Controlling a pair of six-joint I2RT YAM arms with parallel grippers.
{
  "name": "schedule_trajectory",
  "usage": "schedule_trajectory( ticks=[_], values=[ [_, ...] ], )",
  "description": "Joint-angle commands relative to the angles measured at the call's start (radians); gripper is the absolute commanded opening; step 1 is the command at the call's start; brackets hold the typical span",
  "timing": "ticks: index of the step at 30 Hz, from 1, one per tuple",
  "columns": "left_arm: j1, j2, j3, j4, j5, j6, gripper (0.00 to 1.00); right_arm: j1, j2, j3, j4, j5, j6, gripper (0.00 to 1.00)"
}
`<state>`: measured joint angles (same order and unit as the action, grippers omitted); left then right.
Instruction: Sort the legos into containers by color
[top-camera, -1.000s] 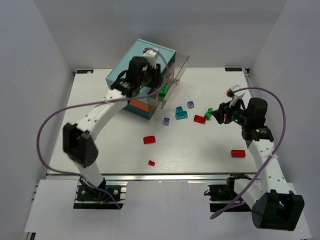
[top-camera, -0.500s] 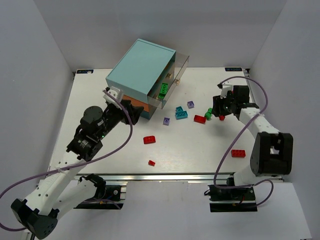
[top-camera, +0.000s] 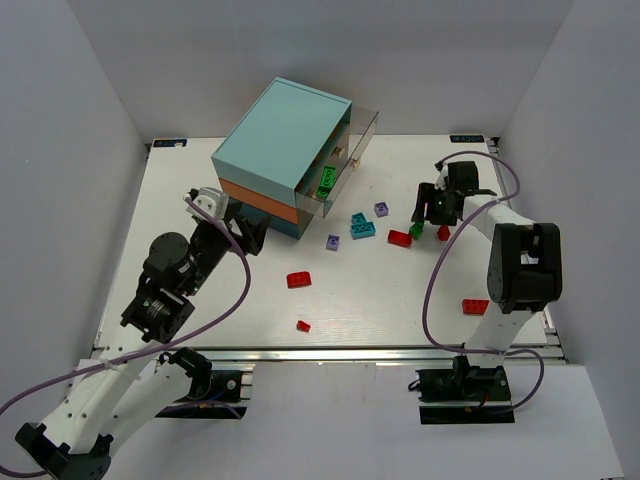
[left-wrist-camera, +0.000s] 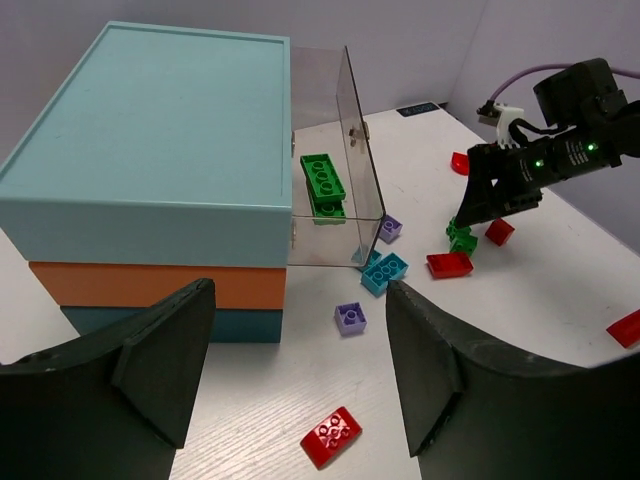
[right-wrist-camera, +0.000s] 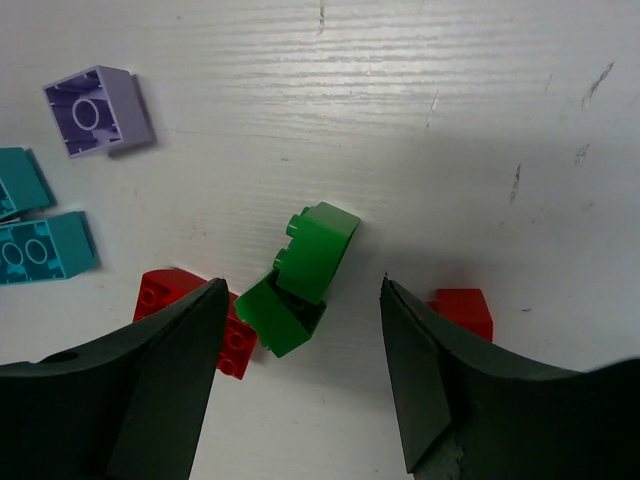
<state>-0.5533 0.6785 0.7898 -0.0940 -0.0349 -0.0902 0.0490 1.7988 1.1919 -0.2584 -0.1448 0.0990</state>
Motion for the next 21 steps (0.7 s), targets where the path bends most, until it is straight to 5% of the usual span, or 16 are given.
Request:
schedule_trajectory(
  ticks=[1, 21],
  values=[
    [-0.004, 0.003, 0.008, 0.008, -0.019, 0.012, 0.79, 0.005, 0.013, -0.015, 0.048, 0.031, 0.088, 0.67],
    [-0.004, 0.009, -0.003, 0.011, -0.030, 0.023, 0.80, 0.014, 0.034, -0.037, 0.123, 0.129, 0.038, 0.19]
  ],
)
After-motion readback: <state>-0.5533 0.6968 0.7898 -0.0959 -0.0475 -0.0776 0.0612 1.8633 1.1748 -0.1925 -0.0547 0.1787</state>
